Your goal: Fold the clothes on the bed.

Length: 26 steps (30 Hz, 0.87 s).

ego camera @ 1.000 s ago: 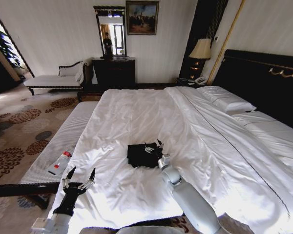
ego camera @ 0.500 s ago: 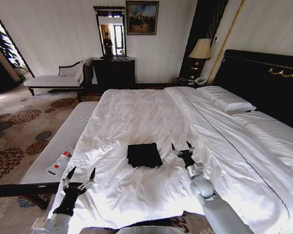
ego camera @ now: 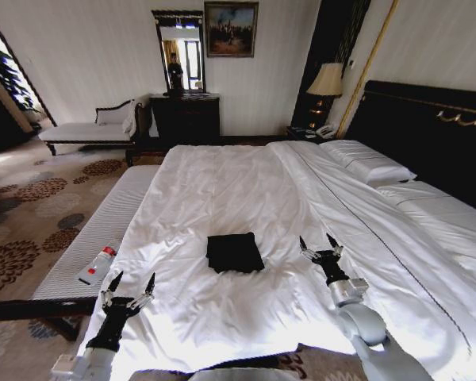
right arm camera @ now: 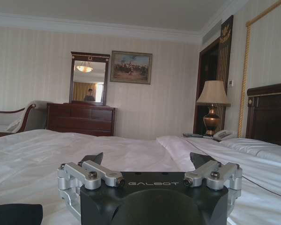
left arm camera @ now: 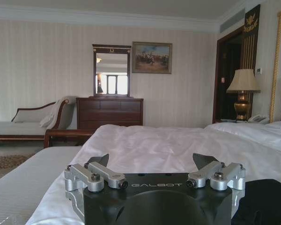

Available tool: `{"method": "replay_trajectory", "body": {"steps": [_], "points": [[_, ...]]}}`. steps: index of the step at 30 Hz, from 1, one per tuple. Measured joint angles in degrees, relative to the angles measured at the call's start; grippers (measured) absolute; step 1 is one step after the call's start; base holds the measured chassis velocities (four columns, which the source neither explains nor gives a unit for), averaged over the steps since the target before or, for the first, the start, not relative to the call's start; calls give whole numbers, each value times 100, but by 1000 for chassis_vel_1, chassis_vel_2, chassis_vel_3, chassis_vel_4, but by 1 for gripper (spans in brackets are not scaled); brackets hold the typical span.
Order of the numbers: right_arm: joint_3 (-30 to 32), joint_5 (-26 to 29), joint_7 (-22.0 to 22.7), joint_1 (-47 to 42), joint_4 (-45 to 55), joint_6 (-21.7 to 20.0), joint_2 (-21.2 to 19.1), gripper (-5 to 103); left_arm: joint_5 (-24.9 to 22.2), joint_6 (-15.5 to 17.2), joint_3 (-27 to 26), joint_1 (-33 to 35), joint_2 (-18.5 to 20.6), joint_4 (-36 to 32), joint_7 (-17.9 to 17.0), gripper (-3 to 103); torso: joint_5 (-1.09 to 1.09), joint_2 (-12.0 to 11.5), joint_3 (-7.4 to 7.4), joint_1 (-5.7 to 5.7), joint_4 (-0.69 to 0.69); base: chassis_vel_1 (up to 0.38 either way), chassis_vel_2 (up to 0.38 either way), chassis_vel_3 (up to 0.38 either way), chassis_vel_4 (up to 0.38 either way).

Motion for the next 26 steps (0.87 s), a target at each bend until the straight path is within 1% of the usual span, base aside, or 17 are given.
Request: {"method": "replay_trajectory", "body": {"steps": [1, 5, 6, 9, 12, 14, 19, 26], "points": [[0, 0, 0, 0, 0, 0, 0, 100, 0, 0, 0, 0, 0, 0, 0, 100, 0, 0, 0, 0, 0, 0, 0, 0, 0], [239, -140, -119, -579, 208, 244, 438, 100, 0, 0, 0, 0, 0, 0, 0, 100, 0, 0, 0, -1, -2, 0, 0, 0, 0], [239, -140, -119, -579, 208, 244, 438, 100, 0, 0, 0, 0, 0, 0, 0, 100, 0, 0, 0, -1, -2, 0, 0, 0, 0], [314, -165, -140, -793, 333, 353, 612, 100, 0, 0, 0, 0, 0, 0, 0, 100, 0, 0, 0, 0, -1, 0, 0, 0, 0], [346, -48, -107, -901, 486, 337, 643, 100, 0, 0, 0, 0, 0, 0, 0, 100, 0, 0, 0, 0, 0, 0, 0, 0, 0], [381, -65, -106, -958, 555, 344, 643, 100, 0, 0, 0, 0, 0, 0, 0, 100, 0, 0, 0, 0, 0, 0, 0, 0, 0], [440, -301, -177, -1195, 653, 548, 669, 100, 0, 0, 0, 0, 0, 0, 0, 100, 0, 0, 0, 0, 0, 0, 0, 0, 0], [459, -379, -194, -1378, 589, 772, 730, 100, 0, 0, 0, 0, 0, 0, 0, 100, 0, 0, 0, 0, 0, 0, 0, 0, 0]]}}
